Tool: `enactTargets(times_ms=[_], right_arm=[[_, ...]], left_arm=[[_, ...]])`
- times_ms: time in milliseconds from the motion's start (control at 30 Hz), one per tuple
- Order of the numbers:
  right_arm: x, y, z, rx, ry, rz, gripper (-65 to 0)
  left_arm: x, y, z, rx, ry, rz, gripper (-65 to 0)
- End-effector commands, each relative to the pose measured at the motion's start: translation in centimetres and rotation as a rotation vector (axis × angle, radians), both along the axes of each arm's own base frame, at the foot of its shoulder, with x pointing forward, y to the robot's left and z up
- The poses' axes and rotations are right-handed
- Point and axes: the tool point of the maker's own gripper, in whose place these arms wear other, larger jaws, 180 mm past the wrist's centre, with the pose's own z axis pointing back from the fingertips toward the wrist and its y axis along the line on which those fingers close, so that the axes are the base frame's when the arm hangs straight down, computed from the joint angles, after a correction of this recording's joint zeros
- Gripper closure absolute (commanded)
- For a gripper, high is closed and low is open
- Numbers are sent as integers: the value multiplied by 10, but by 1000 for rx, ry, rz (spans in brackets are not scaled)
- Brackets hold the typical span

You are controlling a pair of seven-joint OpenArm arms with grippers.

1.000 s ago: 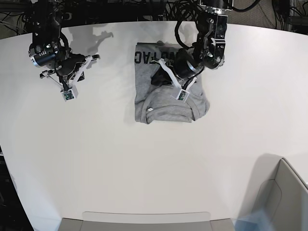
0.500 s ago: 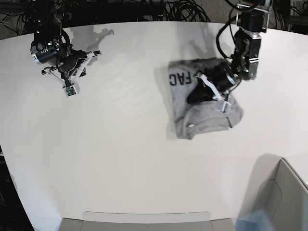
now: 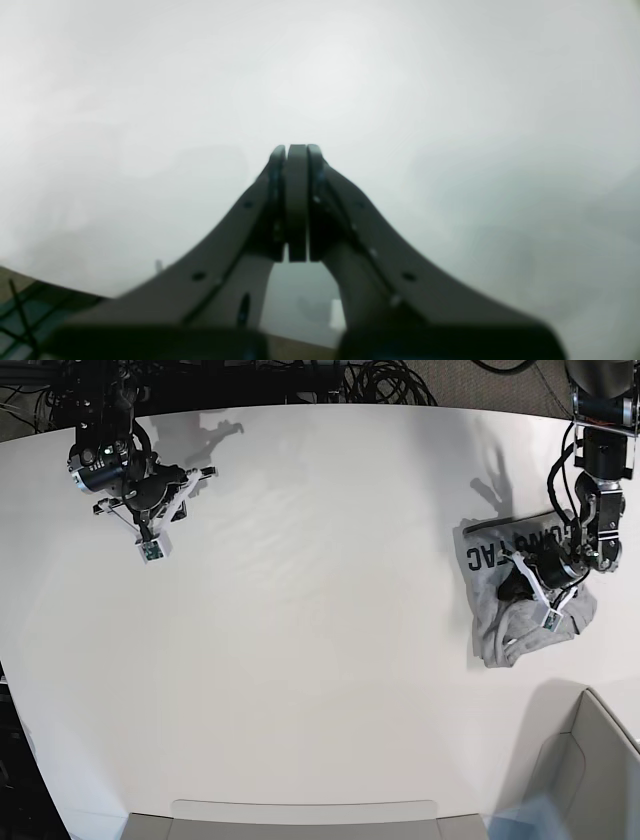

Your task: Fold the T-shirt properly

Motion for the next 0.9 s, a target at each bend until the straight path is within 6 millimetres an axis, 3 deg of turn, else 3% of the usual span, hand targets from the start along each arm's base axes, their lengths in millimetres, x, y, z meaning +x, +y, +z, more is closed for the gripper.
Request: enactTargets(times_ms=[0, 67, 200, 333, 400, 500, 600, 867], right_arm=[[7, -1, 9, -1, -40, 4, 0], [7, -1, 10, 0, -43, 4, 0], [17, 3, 20, 10, -98, 9, 0], [31, 11, 34, 59, -241, 9, 0], [36, 14, 41, 90, -321, 7, 0], [34, 20, 49, 140, -430, 0, 0], [26, 25, 54, 198, -506, -35, 0], [-24, 28, 38, 245, -494, -78, 0]], left_arm=[[-18, 13, -10, 107, 94, -42, 0], [-5, 0, 5, 106, 36, -82, 0], [20, 5, 56, 122, -113, -71, 0], [39, 6, 135, 91, -382, 18, 0], [37, 12, 171, 81, -506, 85, 0], [26, 14, 208, 66, -642, 173, 0], [2, 20, 214, 74, -670, 237, 0], [-86, 34, 168, 67, -568, 410, 0]])
